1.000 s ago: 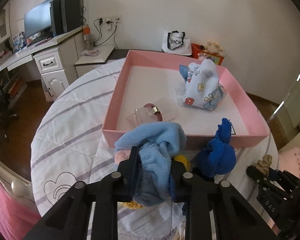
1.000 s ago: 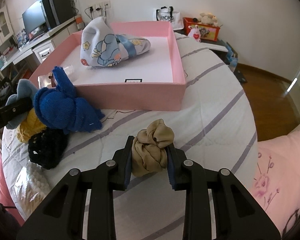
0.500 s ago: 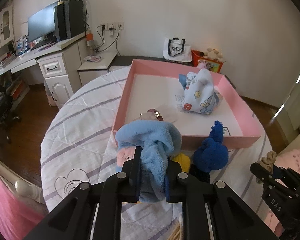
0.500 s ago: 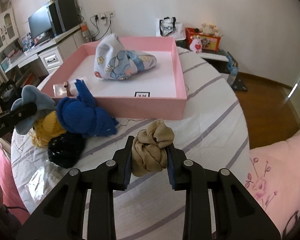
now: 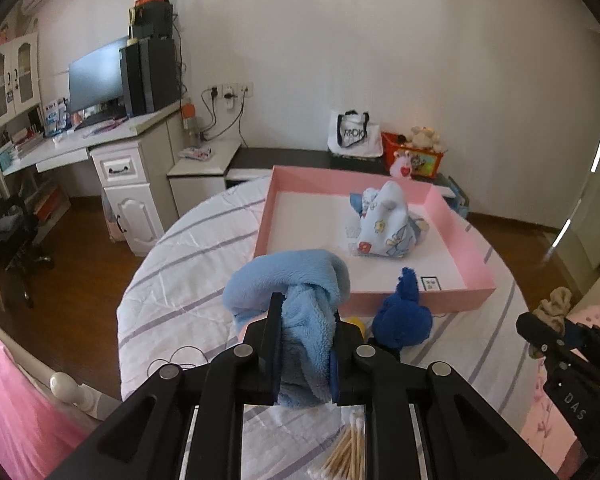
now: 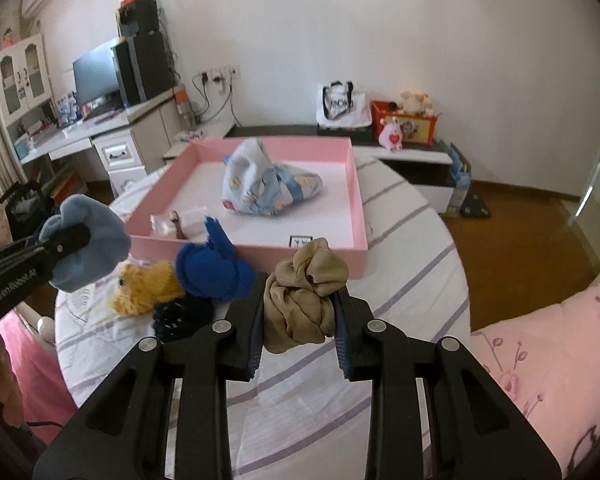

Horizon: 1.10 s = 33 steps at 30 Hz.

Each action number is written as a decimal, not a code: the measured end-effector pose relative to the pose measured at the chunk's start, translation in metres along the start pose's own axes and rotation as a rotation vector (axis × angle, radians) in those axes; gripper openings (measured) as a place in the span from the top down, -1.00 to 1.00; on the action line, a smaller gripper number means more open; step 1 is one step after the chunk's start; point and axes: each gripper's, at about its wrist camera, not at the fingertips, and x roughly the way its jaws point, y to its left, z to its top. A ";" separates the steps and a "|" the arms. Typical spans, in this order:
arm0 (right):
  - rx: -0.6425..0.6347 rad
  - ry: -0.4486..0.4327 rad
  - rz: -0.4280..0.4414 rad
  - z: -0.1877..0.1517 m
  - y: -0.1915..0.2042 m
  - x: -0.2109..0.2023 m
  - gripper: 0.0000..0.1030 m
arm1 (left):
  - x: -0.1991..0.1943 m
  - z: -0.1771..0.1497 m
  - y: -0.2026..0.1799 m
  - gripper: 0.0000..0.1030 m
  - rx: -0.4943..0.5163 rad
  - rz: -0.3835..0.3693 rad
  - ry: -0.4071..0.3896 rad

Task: Organize soft objects
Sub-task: 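Lift the blue hat with the left gripper while the right gripper carries the scrunchie over the pink tray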

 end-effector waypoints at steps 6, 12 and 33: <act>-0.010 -0.077 0.003 0.004 0.005 -0.033 0.48 | -0.037 -0.002 -0.001 0.73 0.008 -0.007 -0.064; -0.026 -0.171 0.001 0.009 0.011 -0.069 0.47 | -0.078 -0.006 -0.009 0.72 0.033 0.022 -0.155; -0.073 -0.460 0.038 0.006 0.035 -0.165 0.46 | -0.196 -0.071 -0.022 0.72 0.057 0.011 -0.431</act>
